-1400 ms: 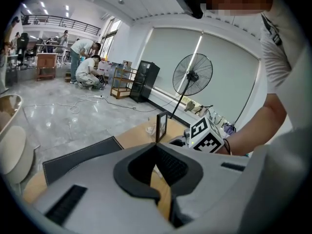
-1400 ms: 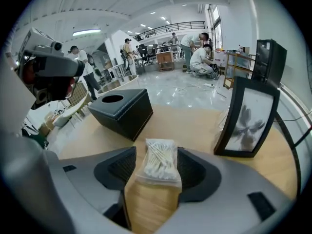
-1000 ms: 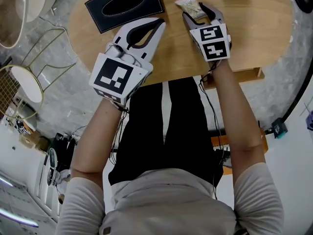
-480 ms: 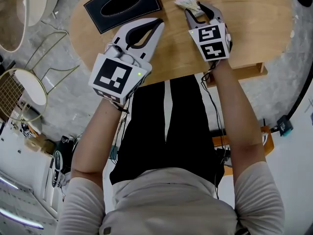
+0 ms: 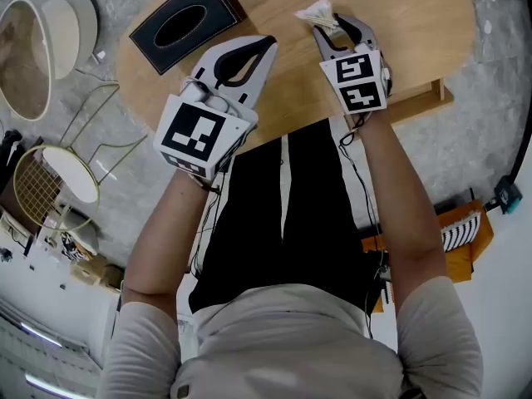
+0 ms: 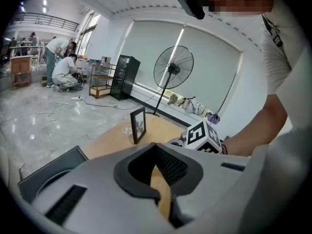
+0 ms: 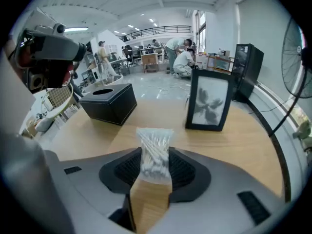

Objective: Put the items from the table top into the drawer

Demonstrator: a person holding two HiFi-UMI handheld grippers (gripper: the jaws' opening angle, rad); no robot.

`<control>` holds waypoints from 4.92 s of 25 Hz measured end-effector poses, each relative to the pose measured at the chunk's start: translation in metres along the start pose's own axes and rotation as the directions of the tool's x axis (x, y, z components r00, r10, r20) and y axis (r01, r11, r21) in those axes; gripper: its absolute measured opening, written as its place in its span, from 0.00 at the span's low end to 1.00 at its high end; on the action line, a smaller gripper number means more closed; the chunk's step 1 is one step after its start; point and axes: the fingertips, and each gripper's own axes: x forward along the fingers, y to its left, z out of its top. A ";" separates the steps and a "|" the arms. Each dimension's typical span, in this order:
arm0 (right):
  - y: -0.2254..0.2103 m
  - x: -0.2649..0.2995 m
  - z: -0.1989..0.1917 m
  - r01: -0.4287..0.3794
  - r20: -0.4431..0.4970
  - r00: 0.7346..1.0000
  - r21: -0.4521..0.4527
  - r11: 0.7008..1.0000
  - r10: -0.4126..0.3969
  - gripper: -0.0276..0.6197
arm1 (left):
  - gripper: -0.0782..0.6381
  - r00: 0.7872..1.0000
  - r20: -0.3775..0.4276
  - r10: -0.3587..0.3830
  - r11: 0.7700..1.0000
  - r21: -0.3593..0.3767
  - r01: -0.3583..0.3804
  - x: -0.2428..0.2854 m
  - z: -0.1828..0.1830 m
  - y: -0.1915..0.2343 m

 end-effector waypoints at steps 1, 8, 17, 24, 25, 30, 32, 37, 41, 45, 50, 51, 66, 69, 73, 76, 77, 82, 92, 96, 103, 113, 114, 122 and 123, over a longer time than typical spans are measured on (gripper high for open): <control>-0.003 -0.006 -0.004 0.011 0.003 1.000 0.014 1.000 -0.011 0.32 | 0.12 1.000 -0.003 -0.013 1.000 0.011 0.013 0.003 0.002 -0.006; -0.038 -0.054 -0.053 0.104 0.020 0.994 0.151 0.983 -0.108 0.32 | 0.12 0.991 -0.055 -0.123 0.987 0.099 0.128 0.041 0.013 -0.064; -0.073 -0.121 -0.154 0.219 0.002 0.972 0.341 0.914 -0.234 0.32 | 0.12 0.957 -0.126 -0.262 0.939 0.195 0.283 0.097 0.010 -0.163; -0.096 -0.170 -0.237 0.288 -0.035 0.951 0.472 0.833 -0.309 0.32 | 0.12 0.925 -0.193 -0.328 0.902 0.227 0.368 0.134 -0.007 -0.233; -0.099 -0.176 -0.249 0.296 -0.042 0.948 0.488 0.821 -0.316 0.32 | 0.12 0.920 -0.202 -0.337 0.896 0.230 0.379 0.138 -0.009 -0.242; -0.105 -0.192 -0.293 0.319 -0.075 0.939 0.557 0.766 -0.337 0.32 | 0.12 0.893 -0.247 -0.375 0.869 0.241 0.432 0.157 -0.021 -0.277; -0.108 -0.193 -0.304 0.318 -0.080 0.939 0.573 0.756 -0.334 0.32 | 0.12 0.888 -0.259 -0.381 0.863 0.244 0.442 0.164 -0.025 -0.286; -0.113 -0.189 -0.316 0.315 -0.083 0.940 0.592 0.742 -0.332 0.32 | 0.12 0.879 -0.274 -0.390 0.855 0.248 0.456 0.177 -0.028 -0.294; -0.116 -0.186 -0.319 0.311 -0.084 0.940 0.605 0.733 -0.330 0.34 | 0.12 0.880 -0.274 -0.388 0.855 0.250 0.455 0.182 -0.028 -0.294; -0.117 -0.182 -0.319 0.303 -0.071 0.941 0.614 0.729 -0.331 0.45 | 0.12 0.879 -0.280 -0.386 0.855 0.249 0.455 0.182 -0.031 -0.293; -0.115 -0.185 -0.316 0.300 -0.065 0.942 0.607 0.736 -0.330 0.45 | 0.12 0.881 -0.278 -0.383 0.859 0.244 0.450 0.175 -0.032 -0.291; -0.114 -0.187 -0.315 0.301 -0.065 0.942 0.606 0.737 -0.330 0.45 | 0.12 0.881 -0.276 -0.383 0.859 0.244 0.450 0.172 -0.031 -0.291; -0.080 -0.269 -0.205 0.293 0.029 0.930 0.543 0.787 -0.366 0.43 | 0.12 0.921 -0.174 -0.348 0.873 0.299 0.386 0.074 0.058 -0.282; -0.063 -0.294 -0.171 0.272 0.066 0.933 0.514 0.814 -0.354 0.38 | 0.12 0.931 -0.143 -0.334 0.876 0.318 0.363 0.038 0.085 -0.287; -0.035 -0.335 -0.116 0.260 0.122 0.929 0.459 0.850 -0.350 0.30 | 0.12 0.942 -0.093 -0.322 0.883 0.328 0.334 -0.021 0.123 -0.287; -0.006 -0.364 -0.069 0.229 0.173 0.931 0.410 0.883 -0.321 0.22 | 0.12 0.946 -0.068 -0.318 0.891 0.319 0.323 -0.067 0.146 -0.285; 0.002 -0.373 -0.053 0.221 0.192 0.930 0.387 0.895 -0.313 0.21 | 0.12 0.947 -0.058 -0.316 0.892 0.320 0.318 -0.081 0.153 -0.285; 0.041 -0.428 0.024 0.212 0.306 0.905 0.278 0.937 -0.296 0.14 | 0.12 0.947 0.022 -0.320 0.896 0.332 0.295 -0.145 0.190 -0.289; 0.122 -0.523 0.139 0.176 0.507 0.832 0.143 0.974 -0.225 0.11 | 0.12 0.931 0.175 -0.320 0.895 0.379 0.236 -0.256 0.237 -0.293; 0.146 -0.555 0.170 0.207 0.582 0.780 0.105 0.973 -0.229 0.09 | 0.12 0.925 0.215 -0.314 0.897 0.387 0.214 -0.295 0.249 -0.292; 0.186 -0.584 0.195 0.208 0.653 0.729 0.074 0.975 -0.205 0.09 | 0.12 0.914 0.279 -0.296 0.908 0.380 0.178 -0.347 0.254 -0.287; 0.210 -0.620 0.191 0.248 0.680 0.703 0.042 0.968 -0.210 0.09 | 0.12 0.909 0.294 -0.295 0.908 0.383 0.170 -0.373 0.242 -0.296; 0.211 -0.624 0.187 0.251 0.681 0.702 0.039 0.967 -0.209 0.09 | 0.12 0.908 0.299 -0.293 0.908 0.385 0.166 -0.374 0.241 -0.300; 0.217 -0.675 0.147 0.265 0.703 0.679 0.032 0.964 -0.210 0.09 | 0.12 0.898 0.340 -0.278 0.907 0.400 0.129 -0.389 0.236 -0.353; 0.218 -0.682 0.141 0.264 0.706 0.676 0.033 0.964 -0.210 0.09 | 0.12 0.898 0.342 -0.278 0.907 0.401 0.128 -0.389 0.235 -0.362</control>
